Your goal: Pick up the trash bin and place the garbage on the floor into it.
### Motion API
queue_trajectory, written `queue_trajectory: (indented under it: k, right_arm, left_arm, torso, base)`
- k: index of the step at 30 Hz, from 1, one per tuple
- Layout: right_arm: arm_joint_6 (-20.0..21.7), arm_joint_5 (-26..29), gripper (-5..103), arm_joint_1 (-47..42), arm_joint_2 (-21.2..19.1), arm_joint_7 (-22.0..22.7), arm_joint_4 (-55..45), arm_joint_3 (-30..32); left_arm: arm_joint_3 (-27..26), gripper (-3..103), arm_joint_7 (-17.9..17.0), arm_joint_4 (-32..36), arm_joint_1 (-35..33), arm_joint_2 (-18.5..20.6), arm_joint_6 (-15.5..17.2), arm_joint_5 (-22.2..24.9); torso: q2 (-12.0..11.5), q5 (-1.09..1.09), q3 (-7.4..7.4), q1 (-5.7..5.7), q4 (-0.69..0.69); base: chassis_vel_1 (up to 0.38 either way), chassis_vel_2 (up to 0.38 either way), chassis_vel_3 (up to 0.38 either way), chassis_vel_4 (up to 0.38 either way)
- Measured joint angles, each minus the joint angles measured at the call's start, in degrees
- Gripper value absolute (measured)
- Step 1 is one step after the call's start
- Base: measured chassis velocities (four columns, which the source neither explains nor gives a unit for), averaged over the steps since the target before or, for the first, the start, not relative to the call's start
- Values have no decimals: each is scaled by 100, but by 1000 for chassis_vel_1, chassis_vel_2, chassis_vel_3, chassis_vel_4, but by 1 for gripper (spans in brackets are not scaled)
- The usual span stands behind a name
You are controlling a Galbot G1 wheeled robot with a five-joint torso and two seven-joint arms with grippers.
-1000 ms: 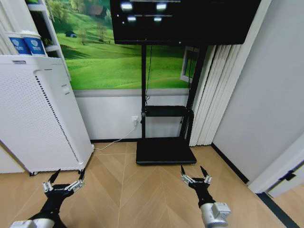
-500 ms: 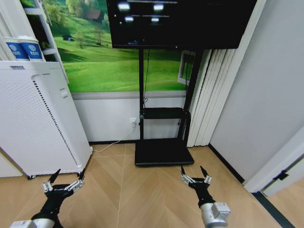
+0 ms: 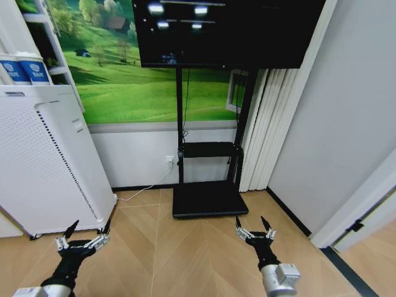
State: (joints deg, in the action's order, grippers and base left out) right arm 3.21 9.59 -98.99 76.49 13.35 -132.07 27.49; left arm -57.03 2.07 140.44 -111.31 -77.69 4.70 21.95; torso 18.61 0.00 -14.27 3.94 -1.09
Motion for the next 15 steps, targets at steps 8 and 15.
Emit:
queue_trajectory:
  k: [8, 15]
  right_arm:
    - [0, 0, 100, 0, 0, 1, 0, 0]
    - [0, 0, 100, 2, 0, 1, 0, -1]
  left_arm:
    - [0, 100, 1, 0, 0, 0, 0, 0]
    - [0, 100, 1, 0, 0, 0, 0, 1]
  torso:
    - [189, -1, -126, 62, -2]
    - [303, 0, -202, 100, 2]
  base:
    - [-78, -69, -66, -71]
    - [-33, -30, -24, -30]
